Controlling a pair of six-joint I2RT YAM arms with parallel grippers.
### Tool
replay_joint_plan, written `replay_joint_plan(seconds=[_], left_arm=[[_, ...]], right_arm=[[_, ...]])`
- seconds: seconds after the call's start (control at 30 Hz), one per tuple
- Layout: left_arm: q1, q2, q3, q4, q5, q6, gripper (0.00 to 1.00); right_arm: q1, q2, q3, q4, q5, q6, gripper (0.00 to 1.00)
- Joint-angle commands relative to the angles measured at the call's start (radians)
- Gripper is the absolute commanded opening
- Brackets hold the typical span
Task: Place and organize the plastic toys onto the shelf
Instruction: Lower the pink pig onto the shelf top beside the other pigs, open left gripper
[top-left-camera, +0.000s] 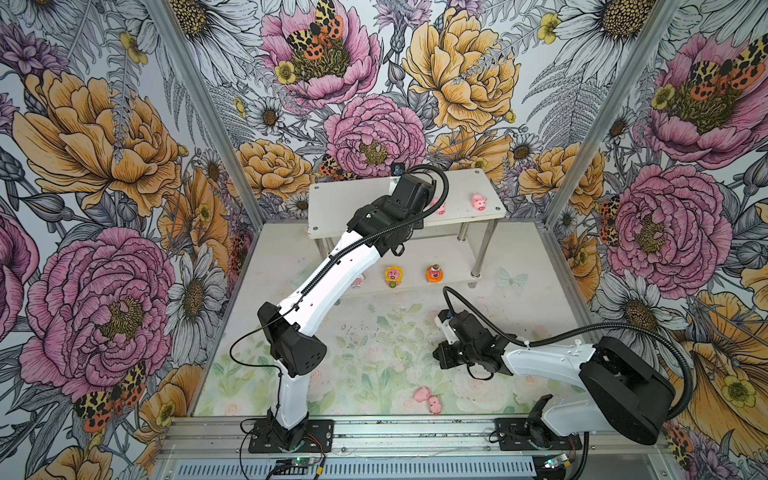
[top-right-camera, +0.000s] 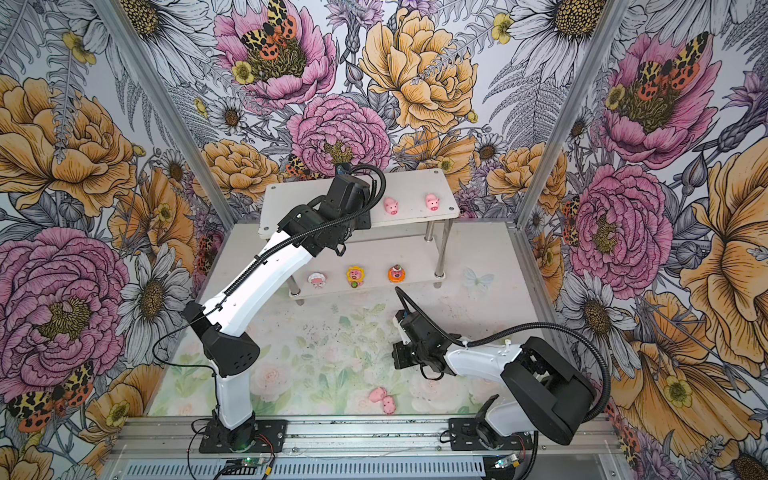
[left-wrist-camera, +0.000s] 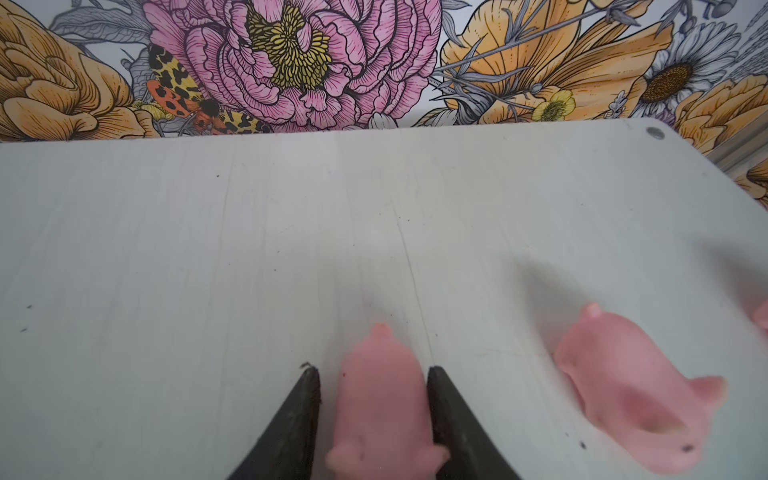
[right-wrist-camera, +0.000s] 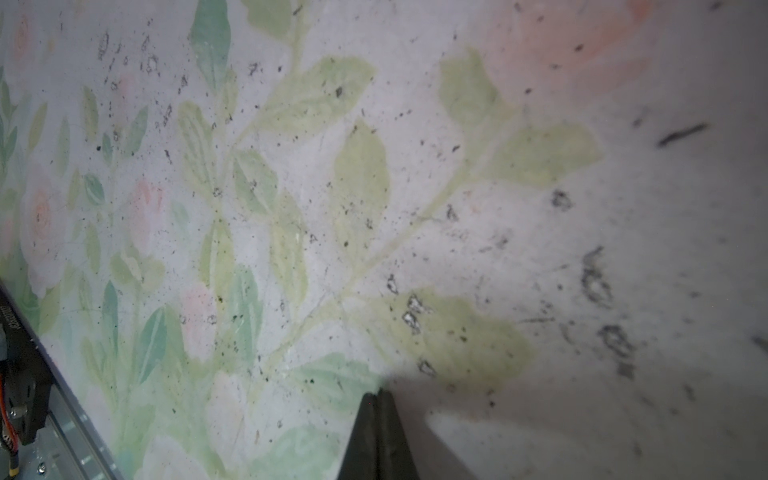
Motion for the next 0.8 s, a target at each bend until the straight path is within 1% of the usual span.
replay_joint_plan(seconds=[0.0, 0.13, 0.27, 0.67, 0.77], left_arm=[[0.011, -0.023, -0.017, -0.026, -0.003, -0.02, 0.44], [0.013, -0.027, -0.01, -0.027, -0.017, -0.017, 0.35], [0.014, -0.042, -0.012, -0.027, -0.029, -0.015, 0.3], [0.022, -0.103, -0.074, -0.028, -0.089, -0.025, 0.3], [0.023, -0.099, -0.074, -0.026, -0.083, -0.025, 0.32]], right_arm=[[-0.006, 0.011, 0.004, 0.023, -0.01, 0.009, 0.01], [-0.005, 0.013, 0.004, 0.024, -0.01, 0.009, 0.01], [-0.006, 0.013, 0.005, 0.024, -0.011, 0.009, 0.01], [-0.005, 0.014, 0.003, 0.027, -0.019, 0.011, 0.0], [-0.006, 0.019, 0.004, 0.031, -0.021, 0.012, 0.01]])
